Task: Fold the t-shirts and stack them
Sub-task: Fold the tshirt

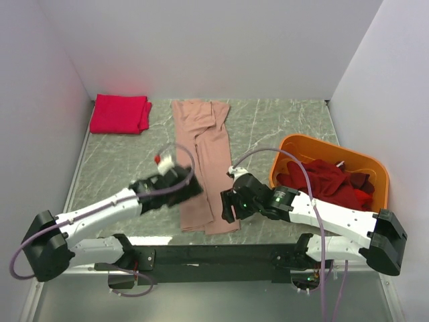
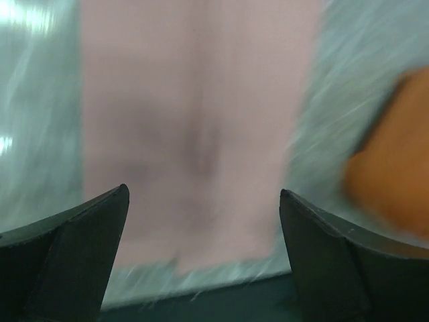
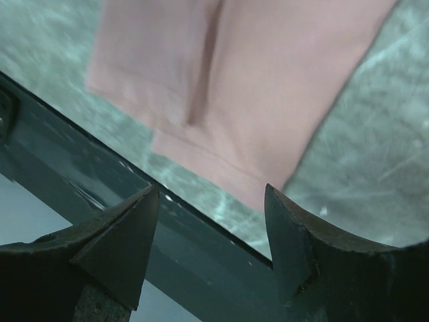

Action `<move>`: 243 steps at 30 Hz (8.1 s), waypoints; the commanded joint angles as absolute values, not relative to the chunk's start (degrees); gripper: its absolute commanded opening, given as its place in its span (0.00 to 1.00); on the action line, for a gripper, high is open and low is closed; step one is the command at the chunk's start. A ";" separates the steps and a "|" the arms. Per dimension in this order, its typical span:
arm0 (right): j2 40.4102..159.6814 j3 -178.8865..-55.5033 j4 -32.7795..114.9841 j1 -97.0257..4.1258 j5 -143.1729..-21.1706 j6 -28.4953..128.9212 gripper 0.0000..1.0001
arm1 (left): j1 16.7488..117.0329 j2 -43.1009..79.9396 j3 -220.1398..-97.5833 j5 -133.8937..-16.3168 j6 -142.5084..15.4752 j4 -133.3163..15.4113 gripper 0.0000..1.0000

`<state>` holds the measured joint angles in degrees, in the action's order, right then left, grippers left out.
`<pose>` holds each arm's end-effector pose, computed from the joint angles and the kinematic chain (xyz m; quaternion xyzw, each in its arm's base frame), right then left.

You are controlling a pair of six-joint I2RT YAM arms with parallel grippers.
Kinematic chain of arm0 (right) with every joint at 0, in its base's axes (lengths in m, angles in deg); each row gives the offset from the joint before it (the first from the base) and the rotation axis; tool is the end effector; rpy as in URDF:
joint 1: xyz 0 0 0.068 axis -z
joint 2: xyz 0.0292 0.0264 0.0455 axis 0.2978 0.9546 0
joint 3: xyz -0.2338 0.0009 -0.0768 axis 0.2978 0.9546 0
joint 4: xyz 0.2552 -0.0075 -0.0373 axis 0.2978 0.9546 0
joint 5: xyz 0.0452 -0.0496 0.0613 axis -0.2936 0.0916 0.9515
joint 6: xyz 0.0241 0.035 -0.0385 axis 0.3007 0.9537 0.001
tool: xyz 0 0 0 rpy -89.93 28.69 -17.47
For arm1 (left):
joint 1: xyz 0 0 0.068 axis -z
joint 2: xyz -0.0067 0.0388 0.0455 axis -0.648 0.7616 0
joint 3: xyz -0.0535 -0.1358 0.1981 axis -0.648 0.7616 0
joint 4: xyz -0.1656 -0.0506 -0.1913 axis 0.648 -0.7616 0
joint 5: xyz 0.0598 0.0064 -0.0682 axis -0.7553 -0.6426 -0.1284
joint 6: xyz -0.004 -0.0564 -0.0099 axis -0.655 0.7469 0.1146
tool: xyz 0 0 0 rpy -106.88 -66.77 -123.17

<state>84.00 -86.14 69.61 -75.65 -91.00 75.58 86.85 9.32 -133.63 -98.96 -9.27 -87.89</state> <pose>0.1275 0.2053 0.2124 -0.2087 0.9148 0.2386 0.2502 0.1809 -0.1743 0.2247 -0.2045 0.8976 -0.2368 0.3104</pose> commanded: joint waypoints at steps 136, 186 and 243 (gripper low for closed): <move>137.18 -136.30 62.91 -52.04 -105.02 70.82 0.38 | 63.95 50.85 -166.05 -102.27 -20.16 -80.83 0.48; 101.34 -77.09 47.88 -53.88 -81.47 78.29 0.00 | 76.32 19.67 -118.16 -93.02 -3.76 -80.27 0.01; 132.51 -132.41 60.98 -46.68 -89.99 68.01 0.47 | 62.98 35.81 -153.92 -105.07 -18.49 -86.54 0.51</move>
